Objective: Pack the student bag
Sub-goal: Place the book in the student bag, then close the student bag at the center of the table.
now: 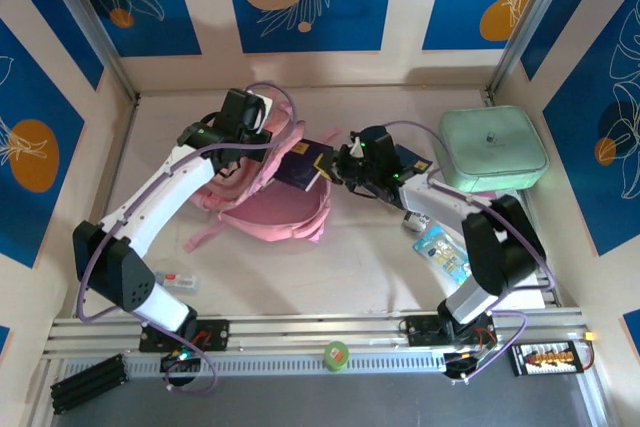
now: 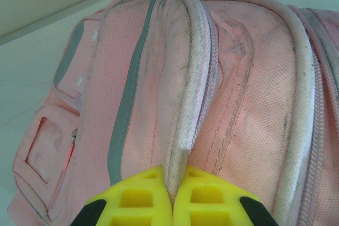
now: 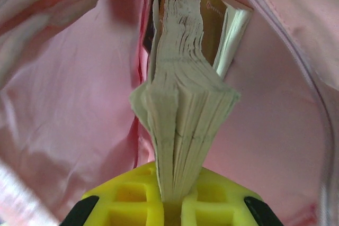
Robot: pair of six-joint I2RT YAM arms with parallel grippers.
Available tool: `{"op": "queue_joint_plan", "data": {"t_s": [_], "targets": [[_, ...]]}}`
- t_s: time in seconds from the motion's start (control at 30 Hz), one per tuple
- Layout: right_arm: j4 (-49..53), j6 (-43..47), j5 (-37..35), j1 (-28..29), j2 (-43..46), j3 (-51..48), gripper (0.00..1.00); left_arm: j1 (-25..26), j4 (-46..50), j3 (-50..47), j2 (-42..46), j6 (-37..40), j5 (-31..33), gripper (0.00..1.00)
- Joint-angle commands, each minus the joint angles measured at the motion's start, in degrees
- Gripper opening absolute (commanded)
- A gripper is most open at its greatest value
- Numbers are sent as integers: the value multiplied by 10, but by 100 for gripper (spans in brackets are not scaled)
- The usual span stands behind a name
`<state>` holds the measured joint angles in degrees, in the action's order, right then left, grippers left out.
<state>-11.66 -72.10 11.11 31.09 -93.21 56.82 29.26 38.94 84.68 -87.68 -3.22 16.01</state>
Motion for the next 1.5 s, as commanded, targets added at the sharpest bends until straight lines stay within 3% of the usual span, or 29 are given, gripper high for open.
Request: {"op": "queue_joint_plan", "data": {"t_s": [0.0, 0.33, 0.43, 0.6, 0.87, 1.0, 1.13, 1.23, 1.47], "targets": [[-13, -35, -43, 15, -53, 50, 6, -1, -71, 8, 36, -16, -16, 1], [-46, -87, -95, 61, -241, 196, 13, -2, -70, 17, 35, -14, -20, 1], [-112, -92, -90, 69, -279, 211, 17, -3, -71, 17, 35, -14, -21, 2], [-260, -139, -38, 66, -319, 209, 38, -15, -94, -3, 46, -21, -52, 2], [-207, -127, -33, 58, -242, 141, 57, -30, -95, -14, 45, -28, -66, 2], [-169, -134, 3, 41, -190, 105, 65, -39, -103, -20, 48, -33, -69, 2], [-122, -112, 60, 9, -125, 58, 65, -44, -111, -39, 52, -19, -61, 3], [-50, -66, 60, -13, -61, 13, 64, -50, -123, -75, 59, -19, -52, 3], [171, 84, 25, -71, 49, -4, 65, -62, -223, -220, 107, -72, -113, 7]]}}
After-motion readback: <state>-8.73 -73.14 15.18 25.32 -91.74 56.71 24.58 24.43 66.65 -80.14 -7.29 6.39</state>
